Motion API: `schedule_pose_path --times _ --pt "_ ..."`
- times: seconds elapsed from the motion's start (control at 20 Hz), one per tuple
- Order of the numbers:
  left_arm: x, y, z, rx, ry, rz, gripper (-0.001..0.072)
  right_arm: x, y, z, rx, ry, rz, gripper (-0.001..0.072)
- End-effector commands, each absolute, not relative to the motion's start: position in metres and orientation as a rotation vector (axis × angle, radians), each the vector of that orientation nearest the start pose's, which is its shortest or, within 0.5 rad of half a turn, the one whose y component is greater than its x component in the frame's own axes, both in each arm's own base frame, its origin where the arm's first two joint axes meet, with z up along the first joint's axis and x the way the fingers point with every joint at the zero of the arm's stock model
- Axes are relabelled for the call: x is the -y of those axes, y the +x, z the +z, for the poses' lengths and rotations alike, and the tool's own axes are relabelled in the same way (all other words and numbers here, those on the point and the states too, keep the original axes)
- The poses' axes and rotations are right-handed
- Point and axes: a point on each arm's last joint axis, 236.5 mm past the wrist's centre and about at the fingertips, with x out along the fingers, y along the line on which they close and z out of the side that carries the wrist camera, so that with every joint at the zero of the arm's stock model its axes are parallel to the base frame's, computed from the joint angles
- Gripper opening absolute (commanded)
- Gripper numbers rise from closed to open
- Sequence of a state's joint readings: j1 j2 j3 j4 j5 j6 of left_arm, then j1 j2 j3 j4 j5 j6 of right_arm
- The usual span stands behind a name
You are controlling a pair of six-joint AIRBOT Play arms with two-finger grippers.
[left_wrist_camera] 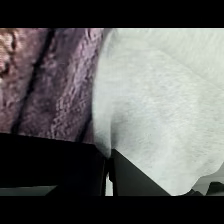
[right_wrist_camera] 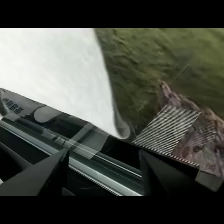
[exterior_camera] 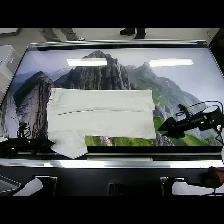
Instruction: Fold the clothes and pants, and hang the long-sleeved shirts on hangers.
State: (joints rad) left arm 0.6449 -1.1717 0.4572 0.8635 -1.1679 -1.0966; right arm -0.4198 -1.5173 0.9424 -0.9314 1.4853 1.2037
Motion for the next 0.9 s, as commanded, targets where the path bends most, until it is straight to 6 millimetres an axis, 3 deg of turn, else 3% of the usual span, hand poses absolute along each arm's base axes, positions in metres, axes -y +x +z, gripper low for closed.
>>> schedule_pose_path --times 0.0,0.45,0.5,0.7,0.85 --pt "0.009 0.225 -0.104 -1.409 -0.949 -0.114 0.0020 -0.036 0.264 -0.094 -1.699 0.828 0.379 0.0478" --pt "0.007 0.229 -0.101 -1.405 -0.963 -0.098 0.0020 -0.054 0.271 -0.111 -1.604 0.939 0.356 0.0464" --pt "0.007 0.229 -0.100 -1.404 -0.962 -0.099 0.0021 -0.054 0.274 -0.112 -1.585 0.949 0.348 0.0403" --pt "0.007 0.229 -0.099 -1.408 -0.963 -0.108 0.0021 -0.050 0.282 -0.117 -1.549 0.947 0.317 0.0359" --pt "0.007 0.229 -0.098 -1.408 -0.964 -0.108 0.0021 -0.051 0.289 -0.116 -1.514 0.953 0.325 0.0282"
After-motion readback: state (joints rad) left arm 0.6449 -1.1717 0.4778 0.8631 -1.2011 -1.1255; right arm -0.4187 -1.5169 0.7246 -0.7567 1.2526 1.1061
